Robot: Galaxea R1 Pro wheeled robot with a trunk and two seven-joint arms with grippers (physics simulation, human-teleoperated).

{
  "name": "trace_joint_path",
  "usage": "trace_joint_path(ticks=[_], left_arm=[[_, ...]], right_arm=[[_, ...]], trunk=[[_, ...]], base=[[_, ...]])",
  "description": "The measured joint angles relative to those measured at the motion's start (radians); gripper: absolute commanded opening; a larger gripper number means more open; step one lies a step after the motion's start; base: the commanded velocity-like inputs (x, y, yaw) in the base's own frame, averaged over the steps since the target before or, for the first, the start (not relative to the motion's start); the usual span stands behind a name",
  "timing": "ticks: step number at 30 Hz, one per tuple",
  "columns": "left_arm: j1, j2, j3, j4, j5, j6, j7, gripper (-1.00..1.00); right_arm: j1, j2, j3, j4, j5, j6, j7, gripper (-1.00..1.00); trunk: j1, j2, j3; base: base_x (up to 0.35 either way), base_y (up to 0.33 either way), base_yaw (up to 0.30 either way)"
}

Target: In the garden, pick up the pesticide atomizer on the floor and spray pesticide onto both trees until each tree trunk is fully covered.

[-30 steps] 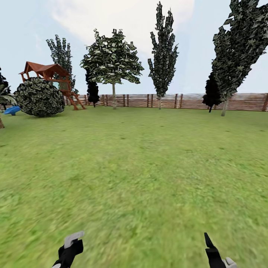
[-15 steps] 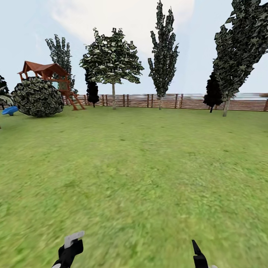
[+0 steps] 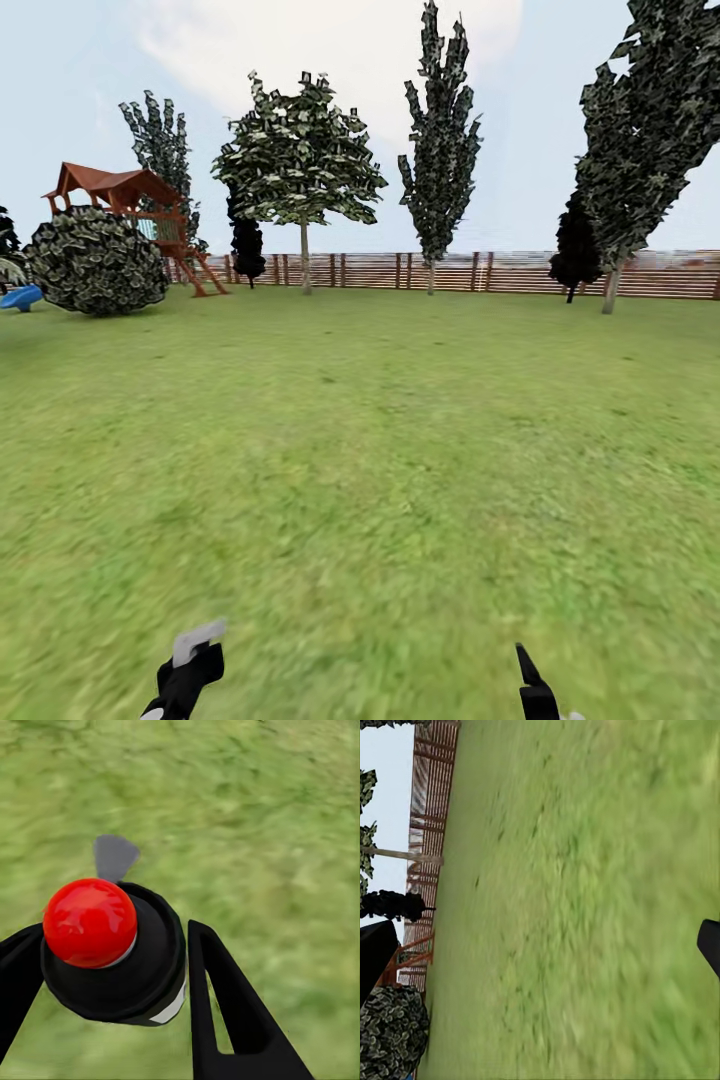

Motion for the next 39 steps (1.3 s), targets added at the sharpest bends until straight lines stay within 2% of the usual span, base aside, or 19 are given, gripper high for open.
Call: trace_joint_path(ticks=[8,15,32,39], left_arm=[[0.0,0.0,0.0,0.0,0.0,-0.003,-0.001,-1.0],[0.028,-0.017,0.0,0.0,-0.001,-0.022,-0.001,-1.0],[0.051,-0.015,0.002,0.0,0.0,-0.021,0.0,-1.0],[0.052,-0.014,0.002,0.0,0.0,-0.021,0.0,-1.0]], right_arm=[[0.0,0.0,0.0,0.0,0.0,0.0,0.0,1.0],[0.0,0.0,0.0,0.0,0.0,0.0,0.0,1.0],[0.0,0.0,0.0,0.0,0.0,0.0,0.0,1.0],[0.0,0.0,0.0,0.0,0.0,0.0,0.0,1.0]], trunk=[[0.0,0.0,0.0],[0.0,0.0,0.0],[0.0,0.0,0.0],[0.0,0.0,0.0]], base=[[0.337,0.0,0.0],[0.337,0.0,0.0],[0.337,0.001,0.0],[0.328,0.114,0.0]])
